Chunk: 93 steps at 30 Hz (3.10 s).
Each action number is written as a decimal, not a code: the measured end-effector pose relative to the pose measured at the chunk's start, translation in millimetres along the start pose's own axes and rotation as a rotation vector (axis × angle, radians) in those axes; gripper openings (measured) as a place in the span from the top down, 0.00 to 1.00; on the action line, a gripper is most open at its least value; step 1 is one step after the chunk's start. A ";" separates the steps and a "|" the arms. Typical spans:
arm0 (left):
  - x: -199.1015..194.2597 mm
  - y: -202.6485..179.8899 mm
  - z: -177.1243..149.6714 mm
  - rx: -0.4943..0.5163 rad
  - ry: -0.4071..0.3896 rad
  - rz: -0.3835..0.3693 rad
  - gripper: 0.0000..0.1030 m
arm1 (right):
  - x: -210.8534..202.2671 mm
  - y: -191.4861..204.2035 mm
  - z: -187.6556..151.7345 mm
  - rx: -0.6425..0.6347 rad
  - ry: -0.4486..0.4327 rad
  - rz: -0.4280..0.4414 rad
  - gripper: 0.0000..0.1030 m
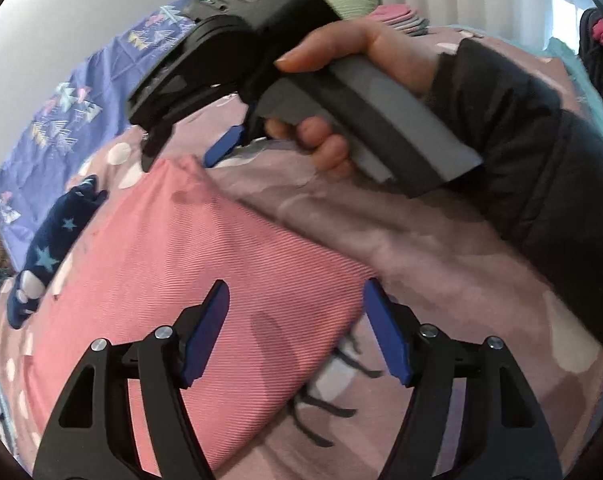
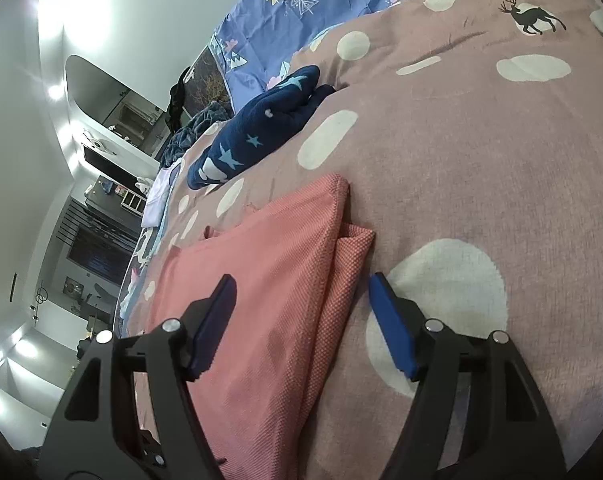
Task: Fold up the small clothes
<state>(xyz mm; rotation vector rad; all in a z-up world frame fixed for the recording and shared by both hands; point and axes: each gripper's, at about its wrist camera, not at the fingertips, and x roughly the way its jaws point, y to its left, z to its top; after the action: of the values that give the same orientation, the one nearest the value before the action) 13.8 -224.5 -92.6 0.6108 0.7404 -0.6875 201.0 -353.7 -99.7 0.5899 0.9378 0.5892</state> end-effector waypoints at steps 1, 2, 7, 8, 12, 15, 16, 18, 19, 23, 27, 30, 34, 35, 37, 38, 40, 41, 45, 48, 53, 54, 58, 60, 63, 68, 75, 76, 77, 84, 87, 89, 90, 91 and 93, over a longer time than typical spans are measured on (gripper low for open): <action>-1.3 -3.1 -0.1 0.000 0.000 -0.033 0.30 | 0.1 0.6 1.0 -0.003 0.004 -0.006 0.32; -1.5 -8.4 0.2 0.011 0.000 -0.039 0.30 | 0.8 2.0 1.4 -0.005 0.006 -0.011 0.32; 9.9 -9.2 -1.2 0.013 -0.001 -0.039 0.30 | 4.3 -0.5 2.4 0.037 -0.012 -0.021 0.33; 11.4 -5.4 -1.7 -0.011 0.000 -0.057 0.30 | 5.6 0.4 2.8 0.029 -0.015 -0.028 0.34; 15.3 3.8 -1.3 -0.050 -0.002 -0.101 0.49 | 9.3 2.5 3.4 0.009 -0.024 -0.055 0.40; 14.1 -0.4 1.2 -0.037 -0.015 -0.119 0.77 | 14.7 2.5 6.1 0.007 -0.018 -0.070 0.72; 14.7 -0.5 2.0 -0.032 -0.017 -0.120 0.86 | 21.6 -1.2 7.5 0.029 0.005 -0.085 0.89; 14.1 -1.1 2.7 -0.034 -0.021 -0.134 0.91 | 25.7 -8.5 9.8 0.077 0.006 -0.090 0.92; 12.1 -0.2 2.6 -0.037 -0.033 -0.151 0.92 | 21.3 -11.0 11.6 0.107 -0.013 -0.064 0.94; 7.1 1.8 4.0 -0.028 -0.072 -0.227 0.93 | -7.8 7.5 17.5 0.072 -0.117 0.013 0.95; 14.4 -3.9 2.3 -0.018 -0.054 -0.242 0.93 | 10.7 7.9 15.5 0.004 -0.108 -0.144 0.95; 17.6 -0.5 2.9 -0.029 -0.048 -0.261 0.93 | 22.8 -11.4 14.5 0.060 -0.083 -0.132 0.95; 24.8 5.6 1.2 -0.036 -0.047 -0.278 0.93 | -3.4 -12.8 16.4 0.093 -0.231 -0.189 0.95; 22.8 5.4 -0.7 -0.042 -0.048 -0.282 0.93 | -11.1 -14.7 16.9 0.101 -0.258 -0.204 0.95; 22.2 5.3 -3.1 -0.049 -0.047 -0.290 0.93 | -21.1 -18.5 17.7 0.125 -0.261 -0.129 0.94; 22.3 4.3 -3.8 -0.050 -0.046 -0.290 0.93 | -22.7 -17.5 17.7 0.120 -0.253 -0.096 0.94; 22.6 6.8 -5.3 -0.050 -0.045 -0.291 0.93 | -18.5 -5.1 17.7 0.049 -0.201 -0.035 0.94; 22.9 7.8 -5.8 -0.052 -0.044 -0.292 0.93 | -12.7 2.3 15.6 0.011 -0.166 -0.020 0.93; 24.0 10.2 -5.4 -0.067 -0.043 -0.303 0.93 | 34.8 14.8 9.6 -0.099 -0.033 -0.226 1.00; 23.7 13.9 -6.3 -0.086 -0.043 -0.304 0.92 | 44.5 14.5 5.6 -0.129 -0.052 -0.274 1.00; -9.2 25.7 -22.1 -0.134 -0.081 -0.276 0.81 | 40.8 6.1 0.7 -0.112 -0.096 -0.222 1.00; -21.7 33.2 -31.2 -0.146 -0.094 -0.245 0.75 | 40.1 0.4 0.6 -0.091 -0.100 -0.183 1.00; -61.9 70.1 -72.1 -0.270 -0.122 -0.135 0.67 | 25.4 -20.6 3.1 0.026 -0.100 -0.049 1.00; -85.3 97.6 -106.6 -0.391 -0.135 -0.067 0.67 | 19.6 -16.6 0.0 0.019 -0.124 -0.069 1.00; -117.9 134.5 -160.7 -0.573 -0.147 0.034 0.62 | 2.9 3.2 -12.3 -0.015 -0.202 -0.186 0.96; -162.4 191.4 -257.3 -0.850 -0.132 0.221 0.59 | -37.0 73.4 -42.7 -0.156 -0.424 -0.370 0.92; -180.4 236.1 -311.9 -1.036 -0.147 0.361 0.59 | 39.5 262.0 -146.0 -0.804 -0.269 -0.391 0.57; -182.4 234.9 -315.7 -1.043 -0.159 0.357 0.59 | 54.5 275.8 -162.9 -0.863 -0.230 -0.357 0.57; -183.8 234.6 -321.7 -1.051 -0.171 0.349 0.59 | 70.9 288.2 -183.4 -0.919 -0.187 -0.328 0.57; -203.5 232.7 -334.7 -1.015 -0.232 0.341 0.44 | 157.6 343.1 -269.9 -1.259 -0.032 -0.353 0.57; -212.3 240.9 -341.5 -1.013 -0.261 0.350 0.44 | 180.3 344.8 -279.9 -1.316 0.015 -0.418 0.56; -214.8 246.6 -346.3 -1.022 -0.278 0.348 0.44 | 190.5 339.6 -283.7 -1.332 0.044 -0.464 0.54; -214.9 249.2 -348.3 -1.025 -0.285 0.345 0.44 | 195.8 338.0 -284.1 -1.336 0.056 -0.482 0.53; -214.7 250.6 -349.5 -1.028 -0.290 0.344 0.44 | 200.9 335.4 -284.9 -1.343 0.058 -0.511 0.52; -213.3 253.2 -351.6 -1.036 -0.303 0.336 0.44 | 206.7 336.7 -289.2 -1.363 0.033 -0.565 0.52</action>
<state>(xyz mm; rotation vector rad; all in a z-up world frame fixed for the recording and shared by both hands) -53.7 253.3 -72.8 -0.3166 0.5886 -0.0233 -21.4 82.2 -117.0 -0.8813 0.5010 0.5765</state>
